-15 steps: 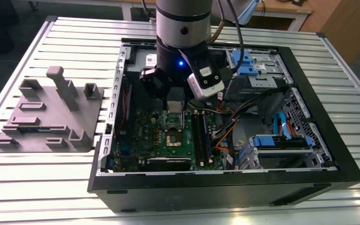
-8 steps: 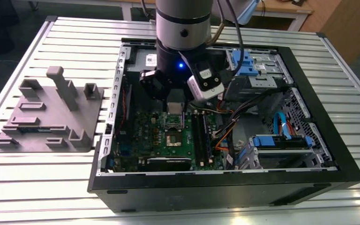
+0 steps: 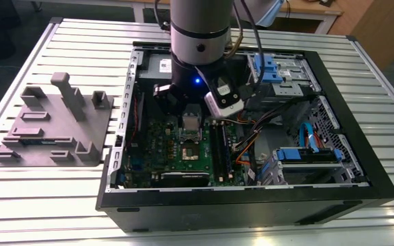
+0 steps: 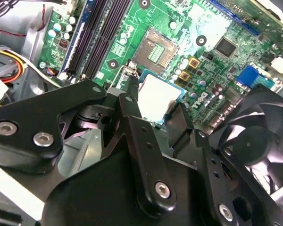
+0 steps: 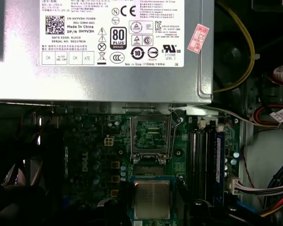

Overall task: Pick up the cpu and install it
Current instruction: 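Place the cpu into insertion slot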

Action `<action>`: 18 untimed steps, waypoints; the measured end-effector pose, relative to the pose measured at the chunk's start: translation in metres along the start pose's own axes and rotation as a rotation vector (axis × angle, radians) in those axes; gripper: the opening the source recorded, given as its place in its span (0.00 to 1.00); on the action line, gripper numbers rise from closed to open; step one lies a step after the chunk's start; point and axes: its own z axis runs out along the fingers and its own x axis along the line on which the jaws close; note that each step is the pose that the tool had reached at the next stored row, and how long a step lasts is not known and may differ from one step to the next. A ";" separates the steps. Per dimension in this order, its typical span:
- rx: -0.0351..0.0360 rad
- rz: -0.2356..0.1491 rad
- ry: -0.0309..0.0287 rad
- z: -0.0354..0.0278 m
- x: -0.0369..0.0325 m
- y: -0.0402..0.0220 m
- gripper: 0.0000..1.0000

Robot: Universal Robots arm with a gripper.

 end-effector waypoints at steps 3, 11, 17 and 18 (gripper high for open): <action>-0.0001 0.000 -0.0001 0.0054 0.0001 -0.0003 0.47; 0.0000 0.000 -0.0001 0.0192 0.0002 -0.0022 0.47; 0.0000 0.000 0.0000 0.0199 0.0002 -0.0022 0.47; 0.0001 0.000 0.0000 0.0199 0.0002 -0.0022 0.47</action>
